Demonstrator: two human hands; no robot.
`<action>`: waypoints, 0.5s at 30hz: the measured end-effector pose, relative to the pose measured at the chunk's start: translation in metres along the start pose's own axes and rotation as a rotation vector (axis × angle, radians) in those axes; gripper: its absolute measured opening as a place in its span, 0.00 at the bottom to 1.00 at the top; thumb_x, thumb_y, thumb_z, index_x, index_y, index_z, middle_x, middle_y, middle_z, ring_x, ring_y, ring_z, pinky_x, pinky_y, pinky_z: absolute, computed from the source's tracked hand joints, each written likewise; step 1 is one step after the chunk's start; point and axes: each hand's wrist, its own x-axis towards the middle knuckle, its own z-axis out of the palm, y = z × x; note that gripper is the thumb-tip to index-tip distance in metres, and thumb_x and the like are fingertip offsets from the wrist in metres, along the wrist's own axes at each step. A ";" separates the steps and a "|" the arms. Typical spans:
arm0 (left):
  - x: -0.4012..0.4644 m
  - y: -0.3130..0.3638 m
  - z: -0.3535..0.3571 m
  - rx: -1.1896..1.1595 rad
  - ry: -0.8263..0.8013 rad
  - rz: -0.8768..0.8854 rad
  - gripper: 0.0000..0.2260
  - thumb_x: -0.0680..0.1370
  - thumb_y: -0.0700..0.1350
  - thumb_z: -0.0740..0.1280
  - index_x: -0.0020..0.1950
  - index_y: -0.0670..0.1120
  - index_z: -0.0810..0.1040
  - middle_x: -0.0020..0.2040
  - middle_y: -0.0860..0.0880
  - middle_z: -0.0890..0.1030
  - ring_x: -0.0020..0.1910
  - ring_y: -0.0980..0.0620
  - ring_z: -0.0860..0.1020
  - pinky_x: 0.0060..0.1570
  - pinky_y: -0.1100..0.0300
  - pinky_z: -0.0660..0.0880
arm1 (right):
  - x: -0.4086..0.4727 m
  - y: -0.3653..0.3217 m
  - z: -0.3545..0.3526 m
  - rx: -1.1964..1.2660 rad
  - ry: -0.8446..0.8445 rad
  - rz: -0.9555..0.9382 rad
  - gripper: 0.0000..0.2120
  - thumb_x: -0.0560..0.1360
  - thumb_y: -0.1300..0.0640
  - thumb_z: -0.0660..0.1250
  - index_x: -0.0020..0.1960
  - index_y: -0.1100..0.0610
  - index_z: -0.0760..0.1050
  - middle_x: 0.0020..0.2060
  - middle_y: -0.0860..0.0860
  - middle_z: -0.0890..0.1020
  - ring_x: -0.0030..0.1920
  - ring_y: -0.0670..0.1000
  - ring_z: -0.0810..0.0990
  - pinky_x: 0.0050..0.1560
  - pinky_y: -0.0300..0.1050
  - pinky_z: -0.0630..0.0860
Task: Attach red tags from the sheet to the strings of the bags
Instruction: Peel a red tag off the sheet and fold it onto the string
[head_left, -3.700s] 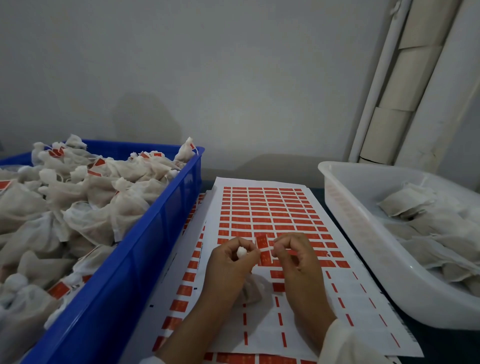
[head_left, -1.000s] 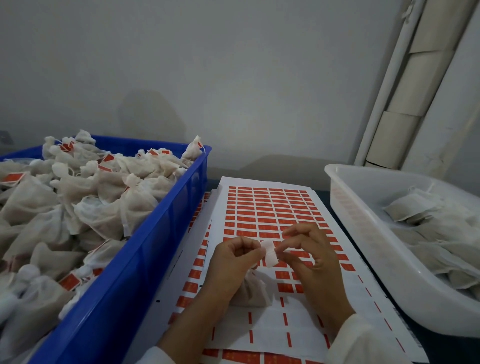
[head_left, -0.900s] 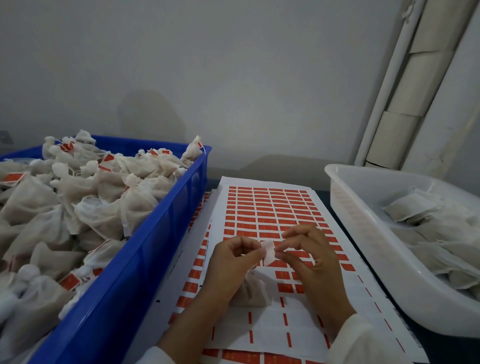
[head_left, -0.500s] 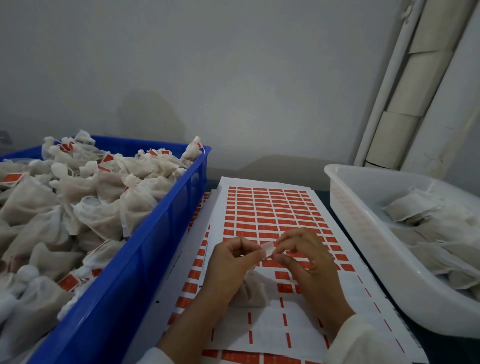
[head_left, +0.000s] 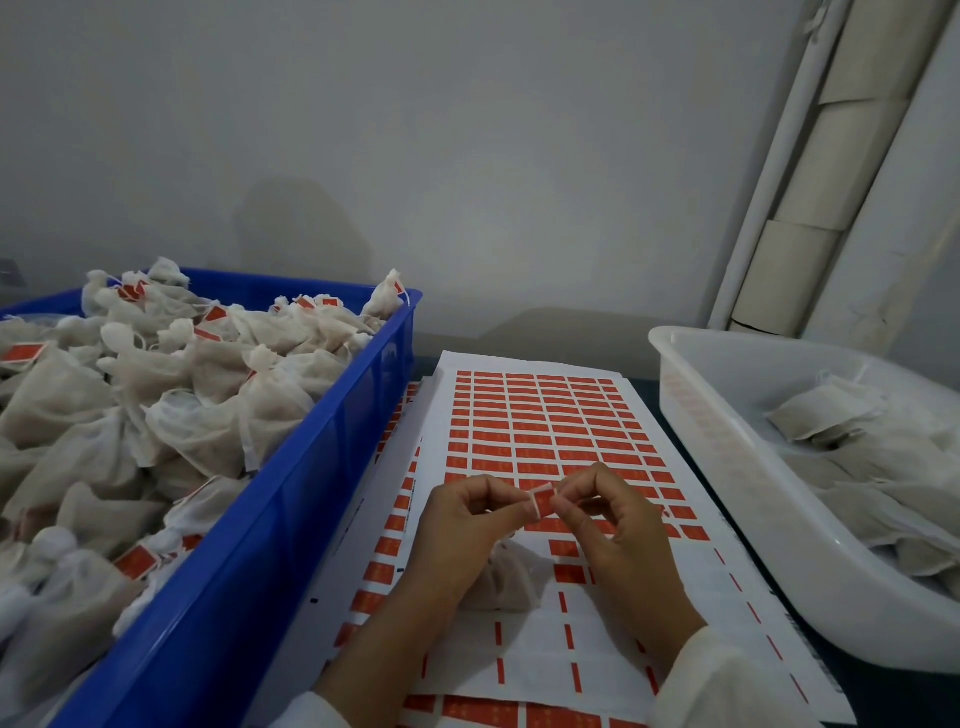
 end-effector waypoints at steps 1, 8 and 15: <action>0.000 0.000 0.000 0.001 0.001 -0.002 0.02 0.72 0.45 0.71 0.40 0.51 0.81 0.38 0.56 0.82 0.40 0.55 0.79 0.37 0.71 0.72 | 0.000 0.000 0.000 -0.002 0.000 -0.002 0.03 0.72 0.50 0.63 0.41 0.49 0.74 0.37 0.38 0.79 0.45 0.39 0.77 0.46 0.26 0.72; -0.002 0.001 0.000 0.010 0.001 0.012 0.02 0.73 0.45 0.71 0.41 0.52 0.81 0.39 0.57 0.82 0.40 0.57 0.79 0.37 0.73 0.72 | 0.000 0.001 0.000 -0.013 0.006 -0.004 0.04 0.74 0.55 0.65 0.41 0.49 0.74 0.37 0.39 0.79 0.44 0.39 0.77 0.46 0.26 0.72; -0.002 0.001 0.001 -0.006 -0.006 0.013 0.02 0.73 0.45 0.70 0.42 0.52 0.81 0.40 0.57 0.82 0.40 0.57 0.79 0.36 0.75 0.72 | -0.001 -0.001 0.001 0.001 0.011 -0.004 0.04 0.74 0.56 0.65 0.41 0.49 0.74 0.37 0.39 0.79 0.44 0.39 0.78 0.45 0.25 0.72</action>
